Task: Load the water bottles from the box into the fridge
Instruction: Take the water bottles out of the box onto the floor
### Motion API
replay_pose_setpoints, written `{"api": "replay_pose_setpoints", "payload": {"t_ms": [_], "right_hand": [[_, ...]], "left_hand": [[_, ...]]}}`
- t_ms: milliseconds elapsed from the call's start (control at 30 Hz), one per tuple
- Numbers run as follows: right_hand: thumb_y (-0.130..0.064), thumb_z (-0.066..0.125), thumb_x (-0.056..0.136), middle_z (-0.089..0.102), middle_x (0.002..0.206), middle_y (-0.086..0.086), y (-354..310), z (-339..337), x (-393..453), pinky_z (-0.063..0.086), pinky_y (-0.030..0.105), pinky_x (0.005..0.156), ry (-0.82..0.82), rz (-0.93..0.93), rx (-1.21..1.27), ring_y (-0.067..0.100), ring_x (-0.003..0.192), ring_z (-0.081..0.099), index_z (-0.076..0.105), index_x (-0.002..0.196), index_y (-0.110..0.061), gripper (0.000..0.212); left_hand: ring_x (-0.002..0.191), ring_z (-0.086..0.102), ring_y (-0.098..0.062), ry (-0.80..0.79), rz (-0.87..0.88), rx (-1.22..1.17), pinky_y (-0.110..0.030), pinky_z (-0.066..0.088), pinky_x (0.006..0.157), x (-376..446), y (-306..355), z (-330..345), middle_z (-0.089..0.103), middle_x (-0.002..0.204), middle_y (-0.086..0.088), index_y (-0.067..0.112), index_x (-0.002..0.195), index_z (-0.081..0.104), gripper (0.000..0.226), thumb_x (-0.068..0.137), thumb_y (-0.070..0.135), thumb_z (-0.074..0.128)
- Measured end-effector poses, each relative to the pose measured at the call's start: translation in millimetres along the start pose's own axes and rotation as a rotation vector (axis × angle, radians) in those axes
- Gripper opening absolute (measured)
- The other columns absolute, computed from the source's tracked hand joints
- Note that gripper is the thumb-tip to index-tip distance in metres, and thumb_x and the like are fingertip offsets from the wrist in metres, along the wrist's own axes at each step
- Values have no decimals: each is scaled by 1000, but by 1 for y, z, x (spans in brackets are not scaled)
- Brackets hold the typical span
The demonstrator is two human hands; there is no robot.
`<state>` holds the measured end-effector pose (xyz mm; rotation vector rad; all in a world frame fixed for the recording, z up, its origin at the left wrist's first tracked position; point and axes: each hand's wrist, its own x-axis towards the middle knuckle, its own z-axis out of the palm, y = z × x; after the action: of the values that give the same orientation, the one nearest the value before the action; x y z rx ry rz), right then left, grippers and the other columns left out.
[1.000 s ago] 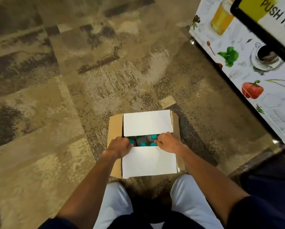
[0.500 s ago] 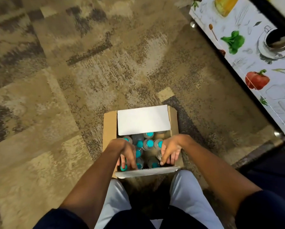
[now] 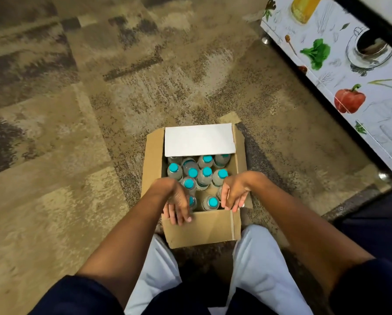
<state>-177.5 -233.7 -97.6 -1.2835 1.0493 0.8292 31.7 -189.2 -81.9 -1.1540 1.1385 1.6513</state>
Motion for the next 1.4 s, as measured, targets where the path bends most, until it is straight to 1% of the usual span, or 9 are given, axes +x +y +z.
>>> {"api": "replay_pose_setpoints", "payload": {"t_ms": [200,300,400,600,867,967,1067,1200,1400], "right_hand": [[-9,62,93,70,86,7,11,21,-7,49,22,51,579,-307,319,10,61,59,70,95,-12,8],[-11,60,96,68,110,14,8,16,-6,57,32,72,823,-351,801,20,81,66,62,119,-8,23],[-7,57,97,62,124,18,0,5,-6,55,38,91,851,-336,1224,29,102,67,52,132,0,35],[-5,51,99,58,132,23,-10,-13,-6,50,38,100,881,-450,1744,33,115,62,51,132,5,34],[-7,51,99,50,146,4,-23,-46,-3,46,32,101,1197,-689,983,16,119,58,38,143,-17,46],[-23,55,98,23,161,1,-16,-62,17,21,47,120,1168,-518,322,20,147,23,17,155,-23,68],[-42,52,97,0,165,-3,-10,-74,31,3,55,120,1109,-287,-183,25,151,1,5,157,-26,78],[-53,44,97,-6,165,-3,-13,-83,41,1,56,120,1093,-151,-349,26,151,-4,3,157,-24,78],[-52,46,97,2,165,-1,-19,-83,45,2,60,119,1096,-95,-351,28,151,-1,9,156,-24,75]], "left_hand": [[58,62,-18,636,526,-606,-30,53,53,-1,-22,25,67,76,-13,6,87,62,15,97,17,59],[75,67,-24,886,655,-1076,-31,55,63,3,-26,18,68,96,-17,7,103,61,17,99,22,55],[106,63,-33,845,698,-1470,-39,55,85,6,-27,0,63,118,-17,8,126,49,35,101,33,49],[120,56,-29,915,818,-1751,-43,44,102,4,-24,-20,51,139,-14,10,138,44,53,102,48,35],[131,46,-15,1067,935,-1418,-38,32,111,-31,-12,-56,45,148,0,19,140,46,60,99,59,27],[124,45,-4,1179,810,-1060,-23,33,103,-31,-12,-69,42,147,5,17,145,40,52,102,45,38],[136,36,-16,1193,677,-782,-33,32,112,-17,-21,-88,34,154,-4,19,151,31,61,98,40,52],[150,1,-24,1211,440,-338,-48,8,122,4,-28,-103,11,163,-4,17,155,18,68,99,32,53],[150,-3,-21,1263,284,-98,-46,5,123,4,-27,-102,6,164,-2,17,156,12,71,96,14,52]]}}
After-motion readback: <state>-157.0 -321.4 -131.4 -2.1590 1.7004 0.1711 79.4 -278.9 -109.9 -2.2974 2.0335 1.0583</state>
